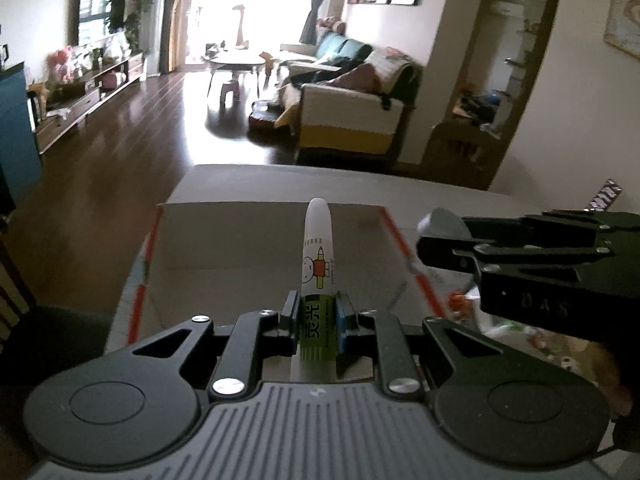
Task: Organize objects
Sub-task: 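Carry the glue stick and cup lid with both tools into the red box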
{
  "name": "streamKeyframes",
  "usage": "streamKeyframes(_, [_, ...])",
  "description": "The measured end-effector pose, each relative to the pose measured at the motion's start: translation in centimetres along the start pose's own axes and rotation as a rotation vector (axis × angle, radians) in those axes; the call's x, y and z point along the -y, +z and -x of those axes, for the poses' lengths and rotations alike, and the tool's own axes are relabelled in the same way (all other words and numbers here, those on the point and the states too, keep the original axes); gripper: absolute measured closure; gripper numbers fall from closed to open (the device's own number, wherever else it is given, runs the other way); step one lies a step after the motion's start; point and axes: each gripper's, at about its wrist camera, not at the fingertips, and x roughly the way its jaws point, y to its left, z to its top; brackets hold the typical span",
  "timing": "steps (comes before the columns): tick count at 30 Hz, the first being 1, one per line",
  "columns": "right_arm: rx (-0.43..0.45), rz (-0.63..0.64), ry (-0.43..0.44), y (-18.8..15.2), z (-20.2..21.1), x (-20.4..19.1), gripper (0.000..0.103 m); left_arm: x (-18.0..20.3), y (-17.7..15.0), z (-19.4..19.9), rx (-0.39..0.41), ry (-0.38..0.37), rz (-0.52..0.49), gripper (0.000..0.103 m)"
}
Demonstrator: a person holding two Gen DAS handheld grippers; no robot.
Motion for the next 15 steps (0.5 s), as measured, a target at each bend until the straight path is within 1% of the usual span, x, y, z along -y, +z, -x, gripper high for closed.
streamKeyframes(8, [-0.082,0.035,-0.012,-0.4,-4.8,-0.8,0.065,-3.3,0.5,-3.1,-0.074,0.043,-0.007,0.087])
streamKeyframes(15, [-0.176,0.043,-0.022,-1.2,-8.7,-0.7,0.065,-4.6,0.8,-6.3,-0.135,0.094,-0.043,0.087])
